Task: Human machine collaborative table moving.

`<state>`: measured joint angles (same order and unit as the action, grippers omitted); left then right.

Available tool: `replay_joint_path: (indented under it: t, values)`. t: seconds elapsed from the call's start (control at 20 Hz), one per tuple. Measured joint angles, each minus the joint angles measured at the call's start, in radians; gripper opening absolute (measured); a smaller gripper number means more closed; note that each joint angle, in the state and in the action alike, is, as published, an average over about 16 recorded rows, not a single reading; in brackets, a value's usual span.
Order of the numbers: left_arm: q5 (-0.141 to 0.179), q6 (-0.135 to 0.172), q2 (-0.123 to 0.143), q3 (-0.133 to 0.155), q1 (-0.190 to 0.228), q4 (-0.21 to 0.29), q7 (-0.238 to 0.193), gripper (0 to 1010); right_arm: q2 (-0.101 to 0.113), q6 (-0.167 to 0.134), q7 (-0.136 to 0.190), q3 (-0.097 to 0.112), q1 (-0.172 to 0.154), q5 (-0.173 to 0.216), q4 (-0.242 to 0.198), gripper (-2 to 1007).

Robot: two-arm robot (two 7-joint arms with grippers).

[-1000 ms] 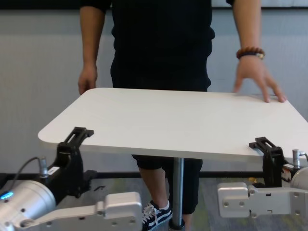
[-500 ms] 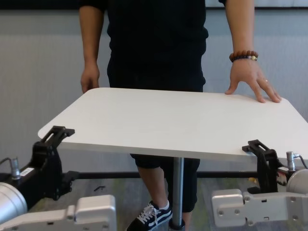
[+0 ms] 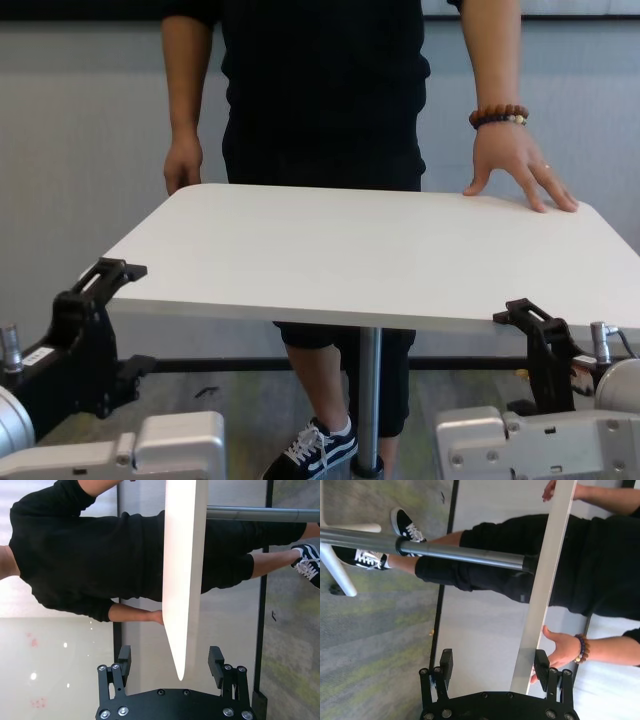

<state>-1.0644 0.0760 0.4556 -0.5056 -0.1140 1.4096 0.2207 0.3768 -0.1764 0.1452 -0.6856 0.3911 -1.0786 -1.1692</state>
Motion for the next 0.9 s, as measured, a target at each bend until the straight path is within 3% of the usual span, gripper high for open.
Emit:
replay_joint_path:
  t: [0.5, 0.9]
  values:
    - [-0.009, 0.022, 0.036, 0.030, 0.061, 0.105, -0.041, 1000, 0.053, -0.009, 0.047, 0.003, -0.061, -0.010, -0.142, 1005]
    - [-0.009, 0.038, 0.065, 0.068, 0.120, 0.215, -0.067, 1000, 0.098, -0.007, 0.047, 0.023, -0.125, -0.014, -0.286, 1005]
